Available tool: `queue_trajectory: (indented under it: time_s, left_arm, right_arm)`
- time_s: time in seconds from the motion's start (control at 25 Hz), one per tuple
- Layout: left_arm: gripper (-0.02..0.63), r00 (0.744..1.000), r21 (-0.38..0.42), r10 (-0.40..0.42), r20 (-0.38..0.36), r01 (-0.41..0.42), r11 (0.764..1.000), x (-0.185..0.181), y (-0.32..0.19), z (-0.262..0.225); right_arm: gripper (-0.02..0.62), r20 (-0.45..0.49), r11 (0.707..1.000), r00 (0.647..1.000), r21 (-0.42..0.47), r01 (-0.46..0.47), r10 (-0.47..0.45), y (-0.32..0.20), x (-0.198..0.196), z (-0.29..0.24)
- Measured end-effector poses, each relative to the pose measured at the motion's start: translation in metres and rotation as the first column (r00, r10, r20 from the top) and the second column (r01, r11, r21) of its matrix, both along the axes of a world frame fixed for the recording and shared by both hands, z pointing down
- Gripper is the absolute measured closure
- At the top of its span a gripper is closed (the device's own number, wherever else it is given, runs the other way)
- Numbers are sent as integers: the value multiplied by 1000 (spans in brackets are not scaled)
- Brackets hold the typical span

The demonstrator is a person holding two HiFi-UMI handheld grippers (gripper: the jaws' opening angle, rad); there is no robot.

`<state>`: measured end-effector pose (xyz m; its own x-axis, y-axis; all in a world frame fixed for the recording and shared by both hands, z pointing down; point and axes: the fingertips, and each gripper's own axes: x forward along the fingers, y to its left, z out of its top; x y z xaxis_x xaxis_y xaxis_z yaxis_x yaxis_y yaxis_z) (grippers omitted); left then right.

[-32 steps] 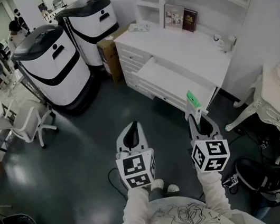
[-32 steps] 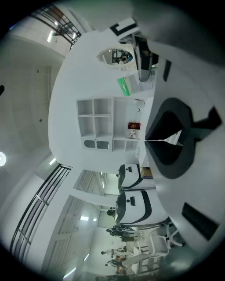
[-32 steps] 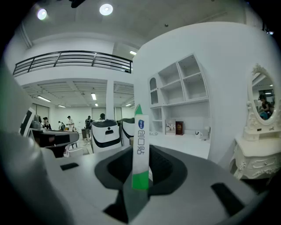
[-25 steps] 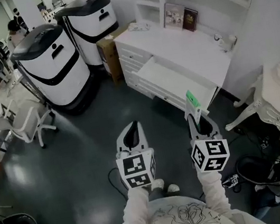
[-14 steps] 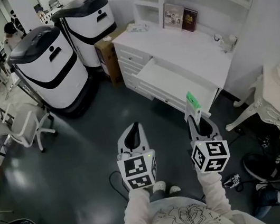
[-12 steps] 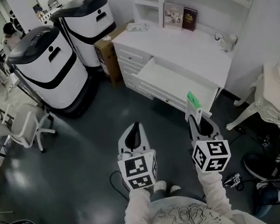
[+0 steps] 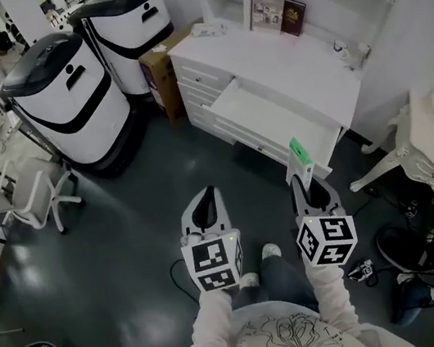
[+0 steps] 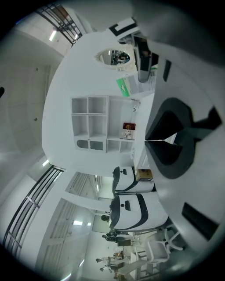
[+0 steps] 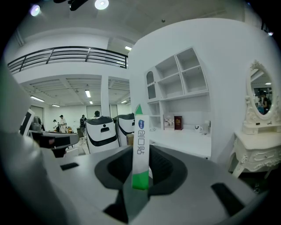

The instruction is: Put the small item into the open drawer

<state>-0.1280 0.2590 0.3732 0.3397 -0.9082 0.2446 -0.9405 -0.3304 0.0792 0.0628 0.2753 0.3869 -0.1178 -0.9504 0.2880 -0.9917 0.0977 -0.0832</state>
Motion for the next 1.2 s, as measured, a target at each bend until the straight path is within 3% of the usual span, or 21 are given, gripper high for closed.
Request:
queue_trajectory:
  time_s: [0.4,1.2]
  left_arm:
    - [598,1000,-19,-20,-3,20,1000,11,-51,13]
    - [600,992,15,-128,6,128,992,64,-257,-16]
  right_arm:
    - [503,-12,1000,1000,-16,13,-13,-54,13,11]
    - [503,-30,989,989,31,145,-144,-282,63,-21]
